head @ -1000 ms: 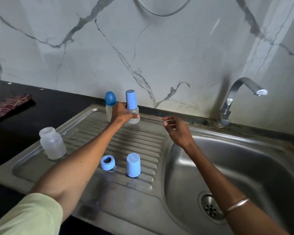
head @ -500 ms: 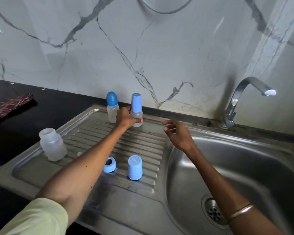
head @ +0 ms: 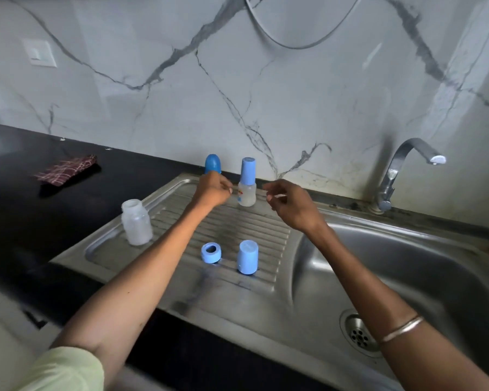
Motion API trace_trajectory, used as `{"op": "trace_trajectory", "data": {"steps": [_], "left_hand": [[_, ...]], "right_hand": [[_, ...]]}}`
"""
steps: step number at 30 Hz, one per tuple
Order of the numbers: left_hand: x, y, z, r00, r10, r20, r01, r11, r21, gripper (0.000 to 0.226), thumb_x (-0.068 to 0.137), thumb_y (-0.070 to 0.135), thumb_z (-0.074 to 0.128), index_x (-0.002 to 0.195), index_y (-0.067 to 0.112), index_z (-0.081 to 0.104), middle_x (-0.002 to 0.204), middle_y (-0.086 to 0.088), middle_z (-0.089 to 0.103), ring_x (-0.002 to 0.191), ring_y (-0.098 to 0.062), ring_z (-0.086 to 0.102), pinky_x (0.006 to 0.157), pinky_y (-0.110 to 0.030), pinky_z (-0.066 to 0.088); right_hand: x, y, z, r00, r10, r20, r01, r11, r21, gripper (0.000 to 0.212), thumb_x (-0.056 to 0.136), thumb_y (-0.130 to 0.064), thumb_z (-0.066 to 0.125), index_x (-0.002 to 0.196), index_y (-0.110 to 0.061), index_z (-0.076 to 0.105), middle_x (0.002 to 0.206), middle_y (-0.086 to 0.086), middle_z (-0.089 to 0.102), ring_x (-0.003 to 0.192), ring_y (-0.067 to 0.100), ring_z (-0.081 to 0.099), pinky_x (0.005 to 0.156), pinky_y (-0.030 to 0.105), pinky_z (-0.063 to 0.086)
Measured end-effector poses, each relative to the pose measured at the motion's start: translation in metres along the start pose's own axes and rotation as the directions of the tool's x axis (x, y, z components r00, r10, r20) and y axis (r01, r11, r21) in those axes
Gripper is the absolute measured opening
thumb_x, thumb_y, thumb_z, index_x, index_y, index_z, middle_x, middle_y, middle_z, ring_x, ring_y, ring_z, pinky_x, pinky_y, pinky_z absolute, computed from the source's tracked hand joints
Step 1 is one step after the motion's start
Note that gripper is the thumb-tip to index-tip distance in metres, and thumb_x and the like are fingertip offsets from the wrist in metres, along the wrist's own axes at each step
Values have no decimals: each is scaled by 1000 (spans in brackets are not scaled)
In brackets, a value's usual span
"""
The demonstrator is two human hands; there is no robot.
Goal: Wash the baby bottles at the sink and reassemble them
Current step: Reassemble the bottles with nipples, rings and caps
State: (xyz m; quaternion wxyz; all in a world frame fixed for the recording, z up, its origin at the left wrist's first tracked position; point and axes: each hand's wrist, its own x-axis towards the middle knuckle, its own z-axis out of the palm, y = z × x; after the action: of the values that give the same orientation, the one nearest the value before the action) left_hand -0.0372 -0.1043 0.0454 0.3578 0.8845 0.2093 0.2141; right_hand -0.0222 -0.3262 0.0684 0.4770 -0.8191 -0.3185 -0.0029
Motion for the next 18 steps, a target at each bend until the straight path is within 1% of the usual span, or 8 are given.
{"op": "trace_trajectory", "data": {"steps": [2,4,6,8,12,14,16,18], "left_hand": [[-18,-2,-24,999,26,-25,-26,1000,17,20,89,-1,64,104,5,76,107,-9,75,100,-20,70,85,-17,46],[-38,-11,-47,1000,20,-21,-19,999,42,26,91,-2,59,109,8,76,112,-7,74,106,-19,68,88,-17,45],[-56,-27,-64,1000,11,-2,-11,997,74,30,90,-3,57,112,8,74,115,-5,73,110,-19,66,92,-22,47],[-72,-46,-74,1000,-12,-8,13,995,100,28,90,-2,57,110,9,74,114,-5,73,110,-20,66,96,-28,50],[-97,-78,-74,999,-36,21,34,996,79,15,90,1,62,99,4,74,99,-3,75,96,-18,69,90,-26,52],[-106,-90,-73,998,-62,29,61,997,53,11,87,8,72,97,3,73,97,-7,76,95,-22,71,90,-33,55],[-112,-95,-73,995,-83,50,78,993,91,29,82,18,81,105,4,71,100,-9,74,96,-23,69,90,-35,55],[-118,-99,-71,994,-103,48,92,976,195,40,77,24,86,109,7,68,104,-8,71,98,-23,67,88,-35,54]], "right_hand": [[-9,-31,15,999,-36,17,36,999,14,22,93,-8,59,113,-14,67,100,1,67,83,19,66,66,21,50],[-20,-60,36,994,-76,79,74,997,26,23,92,-4,60,114,-10,67,103,4,67,86,21,66,65,15,49],[-29,-79,59,980,-98,171,116,989,-94,27,91,-9,64,117,-12,66,109,3,68,94,19,65,76,16,51],[-32,-84,81,967,-70,247,135,957,-257,33,88,-18,69,121,-16,66,115,1,68,103,16,64,92,25,51],[-32,-71,115,948,54,313,114,863,-493,42,84,-16,68,126,-16,63,126,5,64,116,22,60,99,32,47],[-34,-63,128,942,94,322,110,819,-562,45,82,-14,66,127,-15,61,129,7,62,120,24,57,102,33,45],[-36,-58,139,941,103,321,112,803,-586,46,81,-14,66,127,-13,61,130,9,61,121,27,56,102,35,46],[-38,-56,148,943,108,315,105,800,-590,47,82,-14,66,128,-15,60,131,9,59,121,27,56,101,36,47]]}}
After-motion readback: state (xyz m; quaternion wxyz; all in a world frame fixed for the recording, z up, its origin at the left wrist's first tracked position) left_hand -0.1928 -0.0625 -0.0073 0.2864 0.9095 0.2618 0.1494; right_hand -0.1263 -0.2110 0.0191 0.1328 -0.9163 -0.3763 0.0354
